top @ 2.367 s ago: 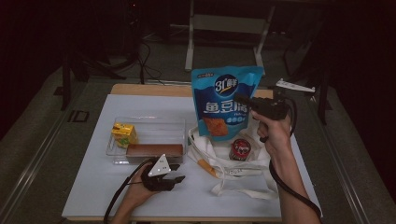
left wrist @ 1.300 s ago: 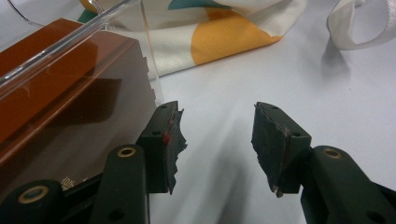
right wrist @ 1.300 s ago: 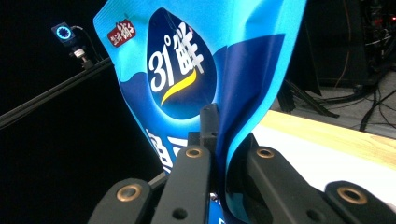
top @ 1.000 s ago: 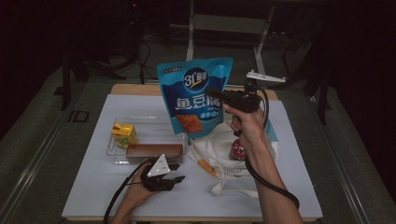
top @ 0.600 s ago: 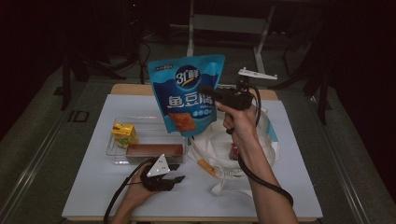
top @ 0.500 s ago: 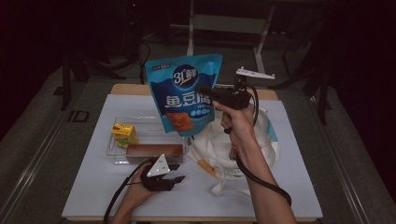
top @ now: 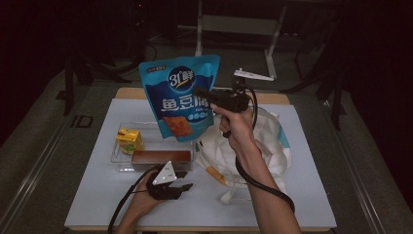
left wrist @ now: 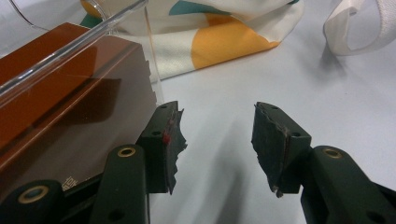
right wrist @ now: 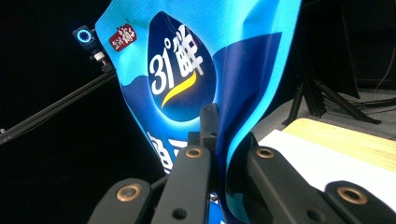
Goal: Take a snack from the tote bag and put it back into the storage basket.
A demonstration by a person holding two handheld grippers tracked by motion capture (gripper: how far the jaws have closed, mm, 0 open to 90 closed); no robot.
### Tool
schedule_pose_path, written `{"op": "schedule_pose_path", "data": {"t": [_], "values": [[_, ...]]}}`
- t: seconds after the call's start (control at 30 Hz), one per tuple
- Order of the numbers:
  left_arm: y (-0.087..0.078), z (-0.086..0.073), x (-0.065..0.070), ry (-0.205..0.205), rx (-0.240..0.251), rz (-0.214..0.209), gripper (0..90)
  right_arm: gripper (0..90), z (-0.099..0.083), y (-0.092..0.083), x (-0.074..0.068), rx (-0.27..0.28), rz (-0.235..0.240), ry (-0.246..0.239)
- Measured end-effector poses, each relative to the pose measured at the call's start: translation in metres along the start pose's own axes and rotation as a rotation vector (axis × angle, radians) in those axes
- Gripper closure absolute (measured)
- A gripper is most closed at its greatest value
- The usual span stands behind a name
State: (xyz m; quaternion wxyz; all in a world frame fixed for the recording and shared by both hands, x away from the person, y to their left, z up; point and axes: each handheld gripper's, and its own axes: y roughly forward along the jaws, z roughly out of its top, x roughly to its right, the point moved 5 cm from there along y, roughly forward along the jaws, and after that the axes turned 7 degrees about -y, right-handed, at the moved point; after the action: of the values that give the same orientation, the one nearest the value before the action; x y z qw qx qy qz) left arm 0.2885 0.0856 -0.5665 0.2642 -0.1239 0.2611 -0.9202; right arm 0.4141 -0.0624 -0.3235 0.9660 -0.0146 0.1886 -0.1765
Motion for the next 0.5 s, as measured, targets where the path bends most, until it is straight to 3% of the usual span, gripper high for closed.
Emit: {"op": "schedule_pose_path", "data": {"t": [0.5], "values": [[0.000, 0.000, 0.000, 0.001, 0.003, -0.003, 51.8, 90.0, -0.003, 0.028, -0.001, -0.001, 0.011, -0.008]]}}
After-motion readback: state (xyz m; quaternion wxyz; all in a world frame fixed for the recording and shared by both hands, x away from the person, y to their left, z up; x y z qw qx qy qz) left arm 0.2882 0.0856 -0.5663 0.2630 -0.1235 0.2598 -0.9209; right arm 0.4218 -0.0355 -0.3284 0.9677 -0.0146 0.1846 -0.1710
